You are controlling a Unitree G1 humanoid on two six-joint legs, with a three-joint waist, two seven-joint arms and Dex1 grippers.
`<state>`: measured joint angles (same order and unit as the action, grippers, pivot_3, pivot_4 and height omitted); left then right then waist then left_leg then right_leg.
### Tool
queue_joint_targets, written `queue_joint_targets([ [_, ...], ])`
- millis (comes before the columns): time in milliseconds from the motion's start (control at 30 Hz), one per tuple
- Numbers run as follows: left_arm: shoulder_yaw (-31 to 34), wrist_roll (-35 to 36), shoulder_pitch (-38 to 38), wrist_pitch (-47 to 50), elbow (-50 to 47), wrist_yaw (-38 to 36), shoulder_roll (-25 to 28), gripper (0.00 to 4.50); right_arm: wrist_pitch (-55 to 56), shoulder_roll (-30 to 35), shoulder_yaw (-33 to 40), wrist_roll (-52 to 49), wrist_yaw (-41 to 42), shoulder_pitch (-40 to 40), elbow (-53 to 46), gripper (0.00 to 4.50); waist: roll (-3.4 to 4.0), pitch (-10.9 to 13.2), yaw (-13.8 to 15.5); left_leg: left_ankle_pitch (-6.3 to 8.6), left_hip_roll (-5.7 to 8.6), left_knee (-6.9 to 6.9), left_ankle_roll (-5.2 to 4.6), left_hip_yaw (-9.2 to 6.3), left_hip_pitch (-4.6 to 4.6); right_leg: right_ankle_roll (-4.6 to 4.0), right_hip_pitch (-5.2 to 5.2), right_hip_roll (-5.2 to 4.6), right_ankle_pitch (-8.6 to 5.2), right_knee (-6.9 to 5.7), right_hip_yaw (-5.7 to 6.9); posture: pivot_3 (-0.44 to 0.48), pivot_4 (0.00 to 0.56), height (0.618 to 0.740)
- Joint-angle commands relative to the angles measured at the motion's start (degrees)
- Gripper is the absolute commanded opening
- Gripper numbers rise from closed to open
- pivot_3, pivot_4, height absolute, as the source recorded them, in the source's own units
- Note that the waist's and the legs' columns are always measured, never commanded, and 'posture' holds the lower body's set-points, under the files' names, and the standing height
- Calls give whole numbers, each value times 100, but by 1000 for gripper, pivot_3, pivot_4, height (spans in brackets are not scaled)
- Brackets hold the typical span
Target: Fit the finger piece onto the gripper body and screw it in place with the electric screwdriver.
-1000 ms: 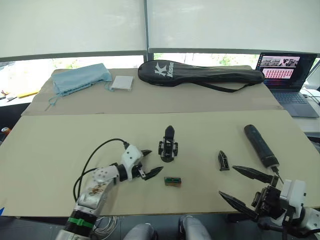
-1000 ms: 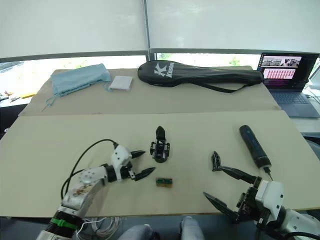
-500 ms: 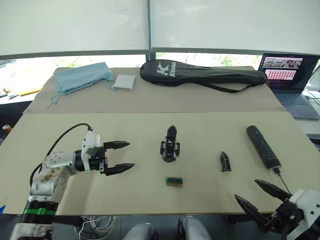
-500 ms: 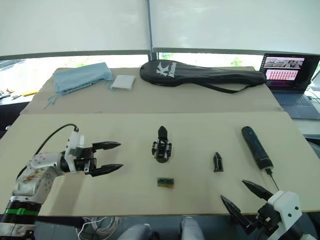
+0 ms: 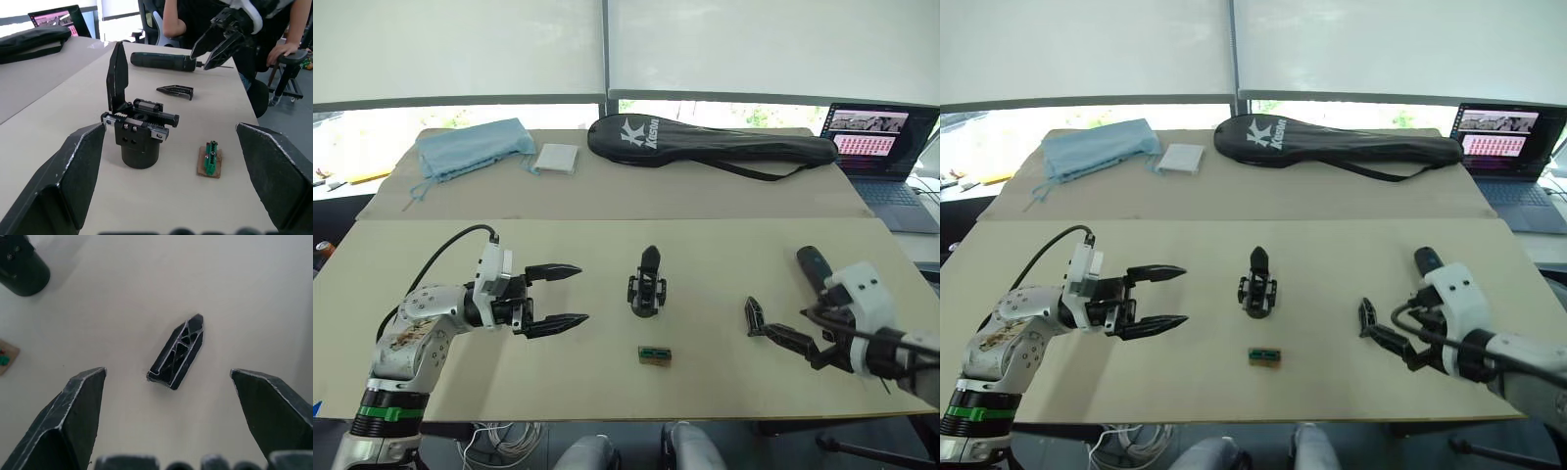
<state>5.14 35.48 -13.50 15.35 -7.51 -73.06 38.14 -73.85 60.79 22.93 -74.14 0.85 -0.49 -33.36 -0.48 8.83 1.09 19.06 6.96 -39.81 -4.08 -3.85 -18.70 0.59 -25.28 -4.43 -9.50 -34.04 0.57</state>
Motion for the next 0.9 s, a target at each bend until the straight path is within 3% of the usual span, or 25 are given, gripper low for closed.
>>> queue_joint_targets([
  [33,5,58,16,27,-285,92,-29,4485,-594,-72,-625,-881,-1199,-850,728,4500,-1,1,3,-1,1,-2,-4,0,-9,-1,-8,-1,1,0,0,0,150,740],
  [200,-43,69,122,16,-470,163,-60,4485,-774,-414,-1397,-1224,-2481,-1804,1447,4500,-1,0,-4,-18,8,-14,-27,4,-69,-9,-85,-3,7,-7,3,0,150,740],
  [367,-60,124,219,48,-653,235,-69,4485,-827,-804,-1793,-1365,-3230,-2188,1807,4500,2,-2,-17,-21,6,-14,-26,4,-73,-12,-87,-1,9,-5,6,0,150,740],
  [833,-137,182,289,57,-931,239,-67,4485,-573,-769,-2464,-2300,-4307,-2020,1993,4500,-1,-5,-7,-23,5,-16,-27,6,-68,-15,-81,0,12,-7,7,0,150,740],
  [900,-124,183,303,61,-942,247,-65,4500,-380,-697,-2577,-2710,-4470,-1925,1986,3964,-2,-7,-8,-23,5,-16,-27,6,-67,-15,-80,0,12,-7,7,0,150,740],
])
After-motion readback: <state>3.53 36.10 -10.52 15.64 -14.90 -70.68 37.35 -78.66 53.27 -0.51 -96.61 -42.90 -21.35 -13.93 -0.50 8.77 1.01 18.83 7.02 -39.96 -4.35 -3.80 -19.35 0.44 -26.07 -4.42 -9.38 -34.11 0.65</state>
